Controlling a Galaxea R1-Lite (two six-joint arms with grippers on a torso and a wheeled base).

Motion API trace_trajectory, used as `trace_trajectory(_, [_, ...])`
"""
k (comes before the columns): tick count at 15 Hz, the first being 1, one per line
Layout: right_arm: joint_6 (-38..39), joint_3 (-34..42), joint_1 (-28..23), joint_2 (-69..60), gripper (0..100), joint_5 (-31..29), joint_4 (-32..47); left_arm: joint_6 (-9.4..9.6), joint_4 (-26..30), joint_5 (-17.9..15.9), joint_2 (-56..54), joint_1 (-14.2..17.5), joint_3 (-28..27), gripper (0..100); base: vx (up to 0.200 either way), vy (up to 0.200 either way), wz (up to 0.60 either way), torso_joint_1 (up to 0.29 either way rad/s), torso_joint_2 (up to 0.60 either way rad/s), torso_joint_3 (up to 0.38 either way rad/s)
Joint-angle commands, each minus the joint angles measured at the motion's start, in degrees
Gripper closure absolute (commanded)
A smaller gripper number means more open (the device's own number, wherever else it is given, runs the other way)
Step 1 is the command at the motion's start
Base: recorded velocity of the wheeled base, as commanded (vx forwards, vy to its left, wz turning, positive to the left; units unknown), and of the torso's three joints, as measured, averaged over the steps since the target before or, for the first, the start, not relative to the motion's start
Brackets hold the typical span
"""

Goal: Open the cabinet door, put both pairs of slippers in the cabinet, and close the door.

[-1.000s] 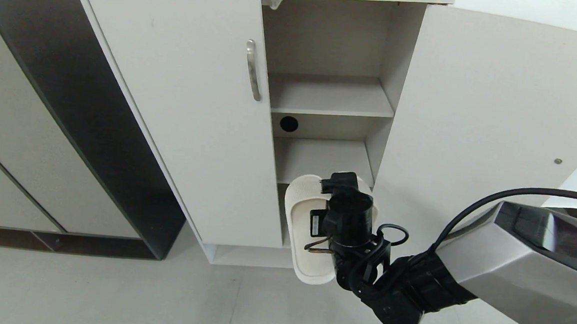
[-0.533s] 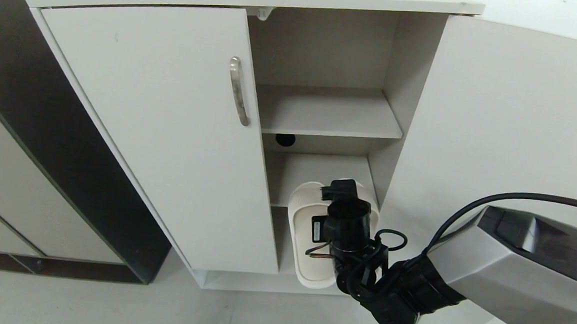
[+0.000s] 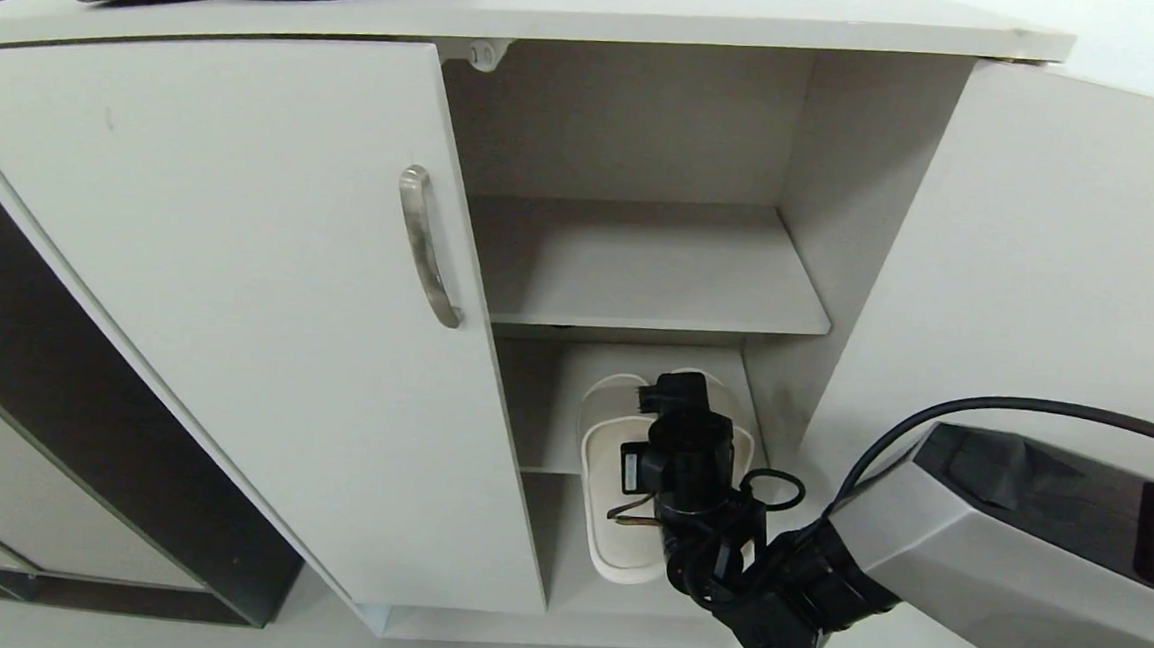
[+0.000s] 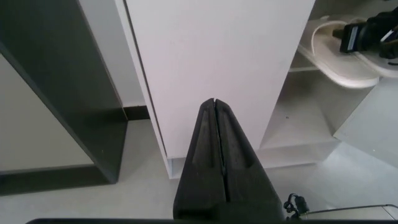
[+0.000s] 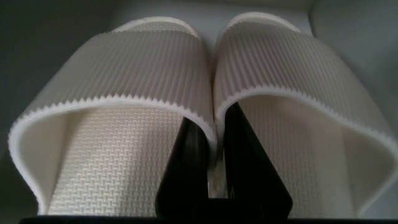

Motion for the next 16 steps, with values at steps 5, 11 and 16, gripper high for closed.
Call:
trace_trajectory(5, [-0.6, -8.83, -2.01, 6.2, 100, 0.08, 1.34, 0.02, -0.01, -0.02, 0.09, 0.02, -0.01, 100, 0.0, 0.0, 0.0, 0.0, 0.0, 0.0])
trace_trajectory(11, [-0.51, -23.68, -5.44, 10.41, 100, 0.26, 11.53, -0.07, -0.01, -0.02, 0.09, 0.02, -0.01, 100, 0.0, 0.0, 0.0, 0.0, 0.0, 0.0])
trace_trajectory(16, [-0.33, -23.86, -5.44, 11.03, 100, 0.26, 11.53, -0.07, -0.01, -0.02, 0.09, 0.02, 0.07, 100, 0.12, 0.0, 0.0, 0.0, 0.0, 0.0])
